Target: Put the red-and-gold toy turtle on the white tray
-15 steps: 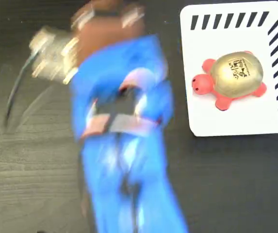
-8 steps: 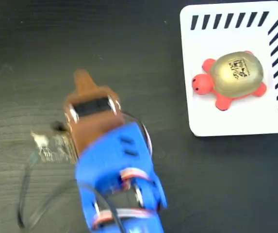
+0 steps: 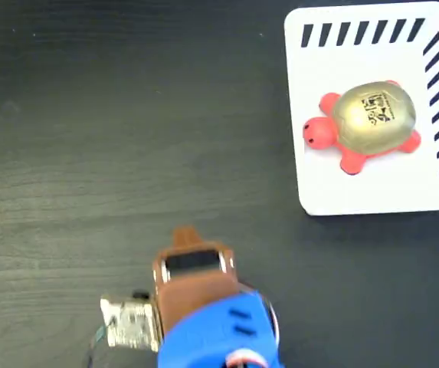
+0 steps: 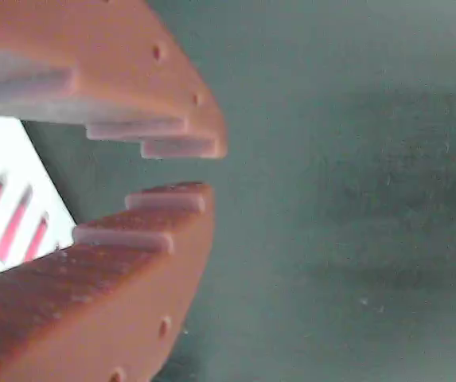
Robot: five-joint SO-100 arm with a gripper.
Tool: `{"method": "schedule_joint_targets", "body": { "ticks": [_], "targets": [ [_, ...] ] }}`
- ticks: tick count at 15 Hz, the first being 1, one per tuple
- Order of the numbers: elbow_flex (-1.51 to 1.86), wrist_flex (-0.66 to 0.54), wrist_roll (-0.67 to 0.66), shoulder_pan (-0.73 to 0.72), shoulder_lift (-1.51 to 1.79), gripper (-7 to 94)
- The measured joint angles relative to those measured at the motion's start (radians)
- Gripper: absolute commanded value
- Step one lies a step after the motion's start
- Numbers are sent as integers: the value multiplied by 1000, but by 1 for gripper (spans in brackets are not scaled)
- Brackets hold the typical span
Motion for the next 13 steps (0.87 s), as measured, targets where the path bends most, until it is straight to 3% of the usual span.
{"method": "schedule_joint_targets", "body": {
  "ticks": [2, 13],
  "targets": [
    [-2, 61, 14, 3, 15, 0],
    [-2, 64, 23, 8, 21, 0]
  ]
}}
